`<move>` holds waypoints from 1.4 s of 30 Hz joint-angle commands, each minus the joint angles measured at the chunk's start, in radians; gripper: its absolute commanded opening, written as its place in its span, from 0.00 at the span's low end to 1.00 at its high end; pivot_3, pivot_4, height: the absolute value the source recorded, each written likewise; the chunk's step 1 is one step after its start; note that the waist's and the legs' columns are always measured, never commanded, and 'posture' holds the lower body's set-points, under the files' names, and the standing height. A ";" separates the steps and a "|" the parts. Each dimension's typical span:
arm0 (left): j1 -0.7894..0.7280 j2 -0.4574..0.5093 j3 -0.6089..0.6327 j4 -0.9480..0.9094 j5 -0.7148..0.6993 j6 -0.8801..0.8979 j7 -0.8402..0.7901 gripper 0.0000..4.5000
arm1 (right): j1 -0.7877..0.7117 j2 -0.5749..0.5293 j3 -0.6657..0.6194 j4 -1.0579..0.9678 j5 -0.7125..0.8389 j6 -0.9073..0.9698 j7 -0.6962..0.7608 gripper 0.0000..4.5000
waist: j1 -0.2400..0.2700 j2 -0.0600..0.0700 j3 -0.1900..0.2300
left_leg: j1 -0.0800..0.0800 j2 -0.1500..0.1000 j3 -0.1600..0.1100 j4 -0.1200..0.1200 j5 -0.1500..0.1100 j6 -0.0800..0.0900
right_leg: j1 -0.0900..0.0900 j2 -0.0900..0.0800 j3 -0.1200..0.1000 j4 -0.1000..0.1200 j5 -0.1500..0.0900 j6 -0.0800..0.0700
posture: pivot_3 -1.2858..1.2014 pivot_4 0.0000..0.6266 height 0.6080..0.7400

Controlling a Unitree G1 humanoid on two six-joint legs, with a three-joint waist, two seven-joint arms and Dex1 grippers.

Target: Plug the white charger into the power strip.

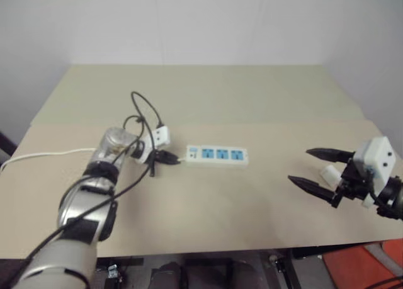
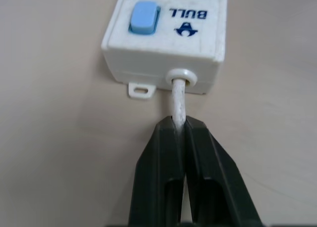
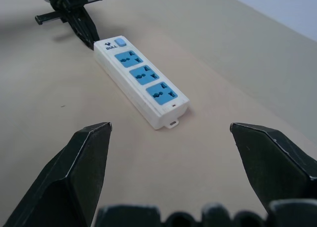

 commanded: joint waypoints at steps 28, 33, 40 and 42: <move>0.391 0.133 -0.019 -0.929 -0.209 0.568 0.122 0.86 | -0.004 -0.007 -0.025 -0.034 0.030 0.025 -0.001 1.00 | 0.005 0.001 0.000 | 0.001 0.000 -0.001 0.000 0.001 -0.001 | 0.001 0.000 0.000 0.000 0.000 0.000 | 0.52 0.24 1.00; 0.369 0.176 0.046 -0.960 -0.259 0.555 0.163 0.99 | -0.004 -0.010 -0.030 -0.029 0.035 0.030 0.004 1.00 | 0.005 0.001 0.000 | 0.001 0.000 0.000 0.000 0.001 -0.001 | 0.001 0.000 0.001 0.000 0.000 0.000 | 0.52 0.24 1.00; 0.347 0.058 0.108 -0.902 -0.388 0.448 0.188 0.99 | -0.041 -0.003 0.029 -0.004 0.028 0.024 -0.001 1.00 | 0.008 0.001 0.000 | 0.001 -0.001 -0.001 0.000 0.001 -0.001 | 0.002 0.000 0.000 0.000 0.000 0.000 | 0.52 0.24 1.00; 0.336 0.037 0.077 -0.853 -0.370 0.399 0.177 0.99 | -0.065 0.000 0.052 0.008 0.024 0.022 -0.003 1.00 | 0.006 0.001 0.000 | 0.002 -0.001 0.000 0.000 0.001 -0.002 | 0.002 0.000 0.000 0.000 0.000 0.000 | 0.52 0.24 1.00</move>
